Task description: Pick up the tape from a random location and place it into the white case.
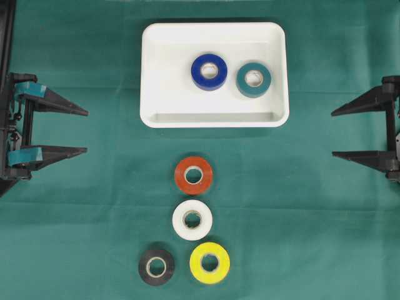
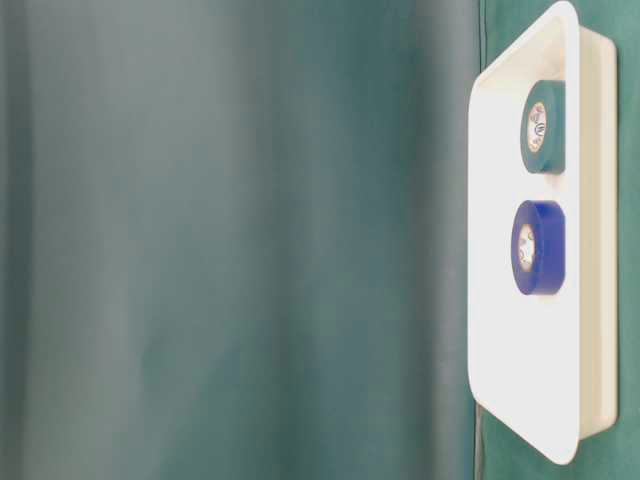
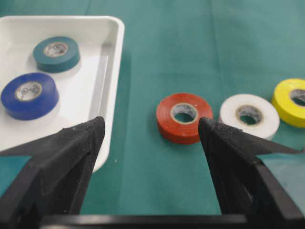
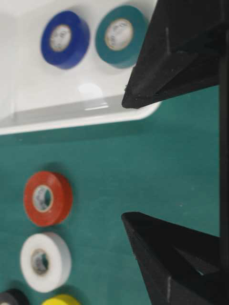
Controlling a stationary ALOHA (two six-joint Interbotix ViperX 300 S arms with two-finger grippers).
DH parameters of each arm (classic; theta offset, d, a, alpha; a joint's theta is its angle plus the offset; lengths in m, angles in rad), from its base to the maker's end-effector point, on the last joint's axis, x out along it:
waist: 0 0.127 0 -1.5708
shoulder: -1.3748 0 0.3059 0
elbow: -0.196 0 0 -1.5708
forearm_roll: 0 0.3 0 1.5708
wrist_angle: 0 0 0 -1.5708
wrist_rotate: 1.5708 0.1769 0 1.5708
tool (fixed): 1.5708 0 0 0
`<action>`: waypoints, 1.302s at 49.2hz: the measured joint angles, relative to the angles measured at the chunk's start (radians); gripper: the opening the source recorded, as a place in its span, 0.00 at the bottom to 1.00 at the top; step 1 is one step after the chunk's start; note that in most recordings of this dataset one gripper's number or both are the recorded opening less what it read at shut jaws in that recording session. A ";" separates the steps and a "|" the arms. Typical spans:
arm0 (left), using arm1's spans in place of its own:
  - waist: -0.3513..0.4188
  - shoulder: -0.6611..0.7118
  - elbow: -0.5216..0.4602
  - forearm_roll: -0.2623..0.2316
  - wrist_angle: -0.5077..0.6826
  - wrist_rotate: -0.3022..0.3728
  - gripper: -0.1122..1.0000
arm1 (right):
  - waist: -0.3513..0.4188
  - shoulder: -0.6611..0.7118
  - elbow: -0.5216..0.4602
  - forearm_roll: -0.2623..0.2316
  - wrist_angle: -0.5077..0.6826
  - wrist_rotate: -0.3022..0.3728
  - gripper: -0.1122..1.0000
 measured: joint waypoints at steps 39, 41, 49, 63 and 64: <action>-0.126 -0.002 -0.002 0.000 0.000 -0.002 0.82 | -0.002 0.008 0.015 0.014 -0.015 0.000 0.88; -0.156 -0.002 0.000 0.000 0.000 -0.002 0.82 | -0.002 0.008 0.015 0.014 -0.015 0.000 0.88; -0.268 -0.002 0.000 0.000 0.002 0.000 0.82 | -0.002 0.008 0.015 0.014 -0.015 0.000 0.88; -0.402 -0.002 -0.002 0.000 0.000 0.000 0.82 | -0.002 0.003 0.014 0.014 -0.015 0.000 0.88; -0.407 -0.002 0.000 0.000 0.000 0.000 0.82 | -0.002 0.005 0.014 0.014 -0.015 0.000 0.88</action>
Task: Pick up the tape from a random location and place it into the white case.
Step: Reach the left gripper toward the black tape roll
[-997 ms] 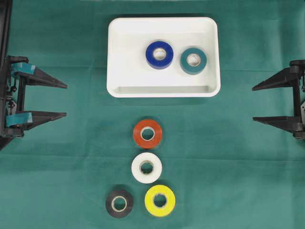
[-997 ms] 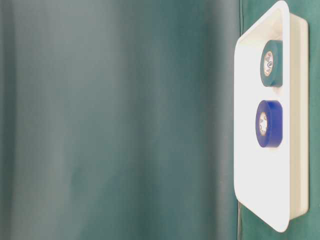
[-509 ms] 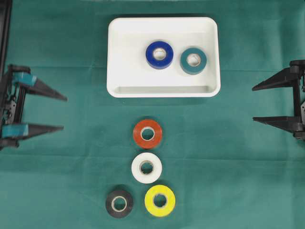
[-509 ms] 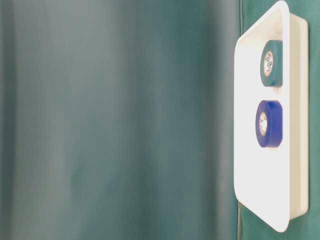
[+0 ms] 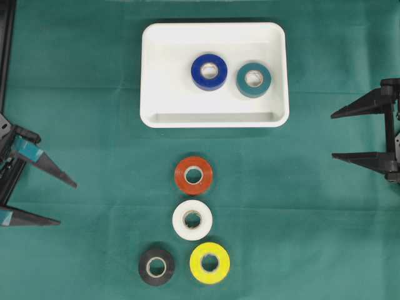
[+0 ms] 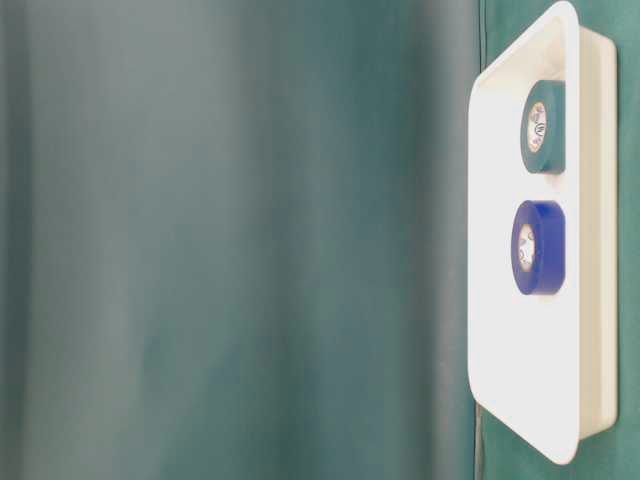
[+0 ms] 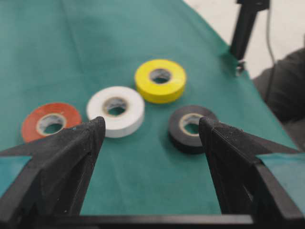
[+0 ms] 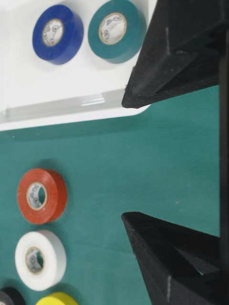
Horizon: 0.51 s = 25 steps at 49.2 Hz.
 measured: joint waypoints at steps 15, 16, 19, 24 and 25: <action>-0.006 0.026 -0.002 0.000 -0.064 0.000 0.82 | 0.000 -0.002 0.000 0.000 0.002 -0.002 0.88; -0.006 0.034 0.000 0.000 -0.075 0.000 0.82 | 0.000 0.000 -0.003 0.000 0.002 0.000 0.88; -0.006 0.061 -0.005 0.000 -0.107 0.000 0.82 | 0.000 -0.002 -0.003 0.000 0.000 0.000 0.88; -0.006 0.120 -0.025 0.000 -0.144 0.000 0.82 | 0.000 0.000 -0.003 -0.002 0.000 0.000 0.88; -0.006 0.133 -0.032 0.000 -0.150 0.000 0.82 | 0.000 -0.002 -0.003 0.000 0.002 0.000 0.88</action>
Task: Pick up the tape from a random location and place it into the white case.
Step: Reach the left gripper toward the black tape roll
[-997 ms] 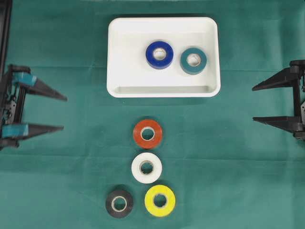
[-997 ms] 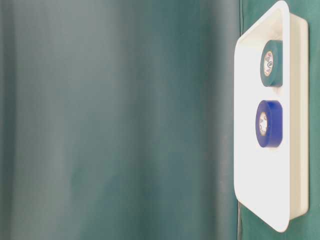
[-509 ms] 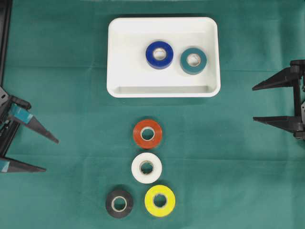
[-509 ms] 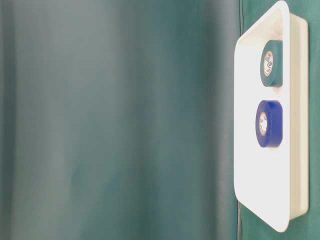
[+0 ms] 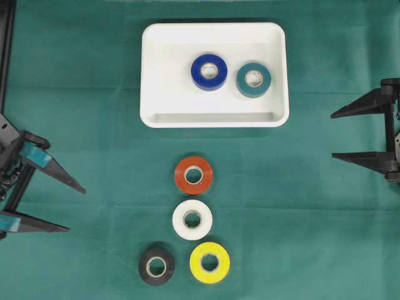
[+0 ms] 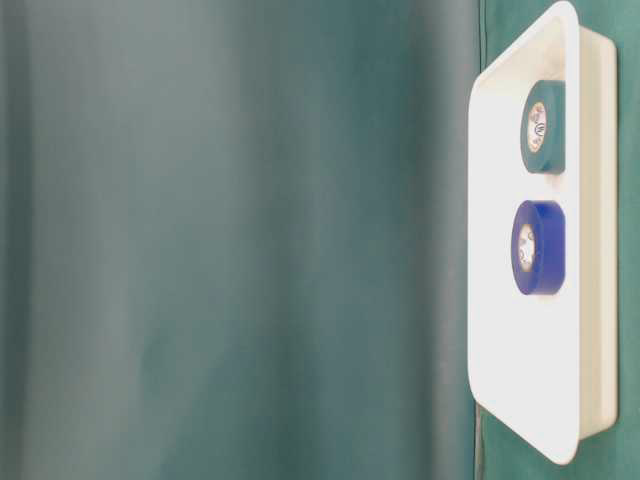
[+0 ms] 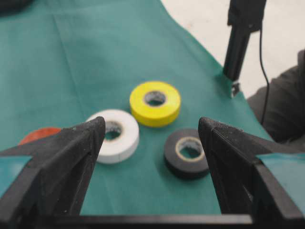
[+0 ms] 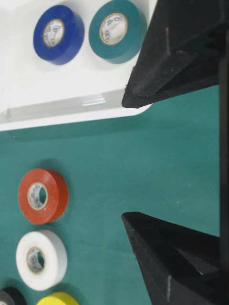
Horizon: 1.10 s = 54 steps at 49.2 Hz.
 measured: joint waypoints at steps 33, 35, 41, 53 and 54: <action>-0.012 0.489 -0.351 0.000 -0.072 0.040 0.82 | 0.000 0.000 0.000 -0.002 0.003 0.000 0.88; -0.015 0.508 -0.370 0.000 -0.069 0.046 0.82 | 0.000 0.000 0.000 0.000 0.003 0.000 0.88; -0.021 0.548 -0.411 0.000 -0.046 0.052 0.82 | 0.000 0.000 0.000 -0.002 0.005 0.000 0.88; -0.021 0.561 -0.434 0.000 0.003 0.048 0.82 | 0.000 0.002 0.000 0.000 0.006 0.000 0.88; -0.021 0.561 -0.434 0.000 0.008 0.048 0.82 | 0.000 0.000 0.000 -0.002 0.006 0.000 0.88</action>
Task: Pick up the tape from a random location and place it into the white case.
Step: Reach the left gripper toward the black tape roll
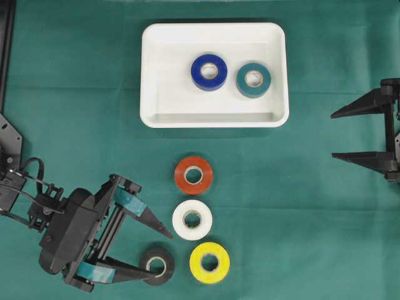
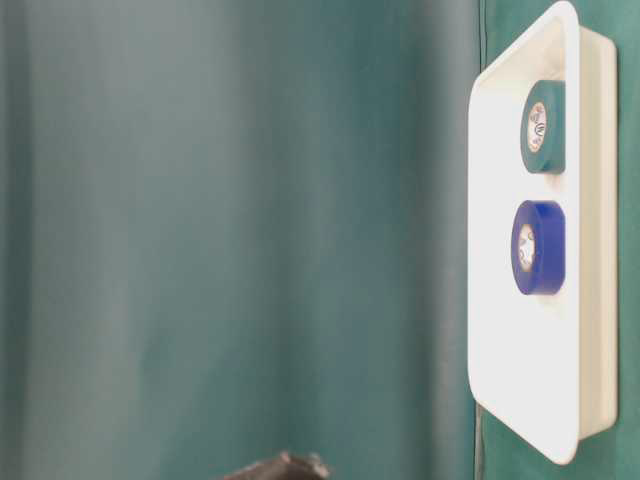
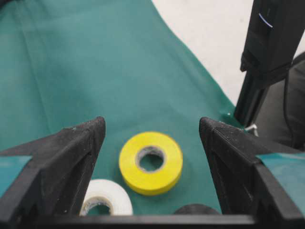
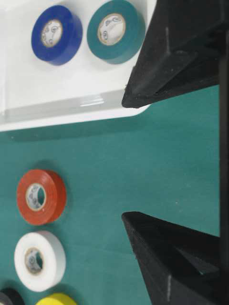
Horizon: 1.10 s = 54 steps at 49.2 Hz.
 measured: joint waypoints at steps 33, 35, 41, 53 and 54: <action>-0.002 0.143 -0.328 0.000 0.721 0.000 0.82 | 0.000 0.002 0.000 0.002 0.012 0.000 0.88; -0.002 0.161 -0.356 0.000 0.769 0.000 0.82 | 0.000 0.000 0.000 0.002 0.012 0.000 0.88; 0.000 0.193 -0.419 0.002 0.882 0.000 0.82 | 0.000 0.000 0.000 0.000 0.015 0.000 0.88; -0.002 0.224 -0.495 0.006 0.985 0.000 0.82 | 0.000 0.002 0.000 0.002 0.017 0.000 0.88; -0.002 0.225 -0.497 0.006 0.985 0.000 0.82 | 0.000 0.000 0.000 0.000 0.015 0.000 0.88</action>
